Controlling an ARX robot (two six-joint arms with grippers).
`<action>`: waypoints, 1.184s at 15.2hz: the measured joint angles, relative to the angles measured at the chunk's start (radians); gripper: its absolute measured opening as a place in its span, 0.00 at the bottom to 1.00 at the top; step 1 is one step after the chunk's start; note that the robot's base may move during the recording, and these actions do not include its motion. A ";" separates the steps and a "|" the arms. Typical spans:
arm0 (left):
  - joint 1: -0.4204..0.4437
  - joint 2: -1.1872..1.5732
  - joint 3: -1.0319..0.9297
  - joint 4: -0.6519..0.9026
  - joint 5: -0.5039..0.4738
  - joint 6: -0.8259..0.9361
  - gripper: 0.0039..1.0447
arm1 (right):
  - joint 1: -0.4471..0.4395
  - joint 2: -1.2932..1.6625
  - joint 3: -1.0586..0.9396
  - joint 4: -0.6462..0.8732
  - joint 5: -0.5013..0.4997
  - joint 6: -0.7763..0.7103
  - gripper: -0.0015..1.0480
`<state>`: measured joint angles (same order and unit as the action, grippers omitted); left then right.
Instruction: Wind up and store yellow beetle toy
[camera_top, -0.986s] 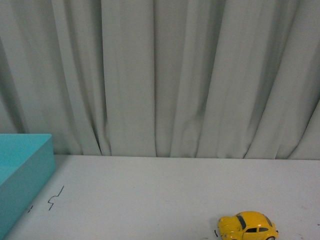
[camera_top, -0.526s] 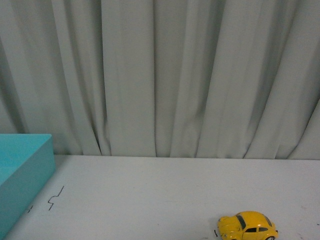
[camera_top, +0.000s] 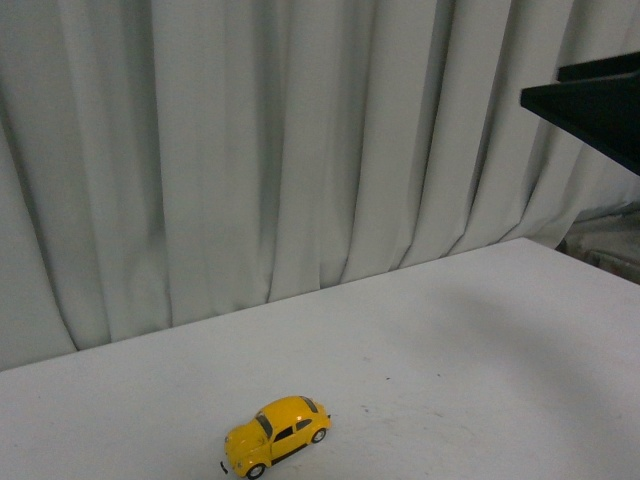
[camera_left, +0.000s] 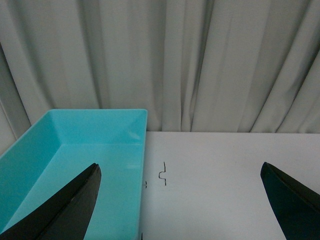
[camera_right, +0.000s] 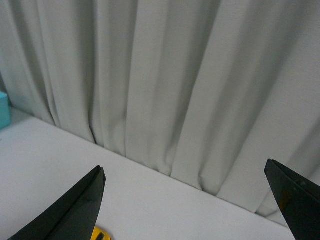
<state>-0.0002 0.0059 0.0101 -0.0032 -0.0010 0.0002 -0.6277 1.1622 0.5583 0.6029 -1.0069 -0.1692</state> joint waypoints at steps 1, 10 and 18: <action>0.000 0.000 0.000 0.000 0.000 0.000 0.94 | 0.071 0.046 0.068 -0.089 0.026 -0.103 0.94; 0.000 0.000 0.000 0.000 0.000 0.000 0.94 | 0.485 0.779 0.652 -0.901 0.327 -1.075 0.94; 0.000 0.000 0.000 0.000 0.000 0.000 0.94 | 0.617 1.016 0.902 -1.252 0.430 -1.448 0.94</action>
<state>-0.0002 0.0059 0.0101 -0.0032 -0.0006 0.0002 -0.0109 2.1780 1.4605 -0.6491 -0.5774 -1.6169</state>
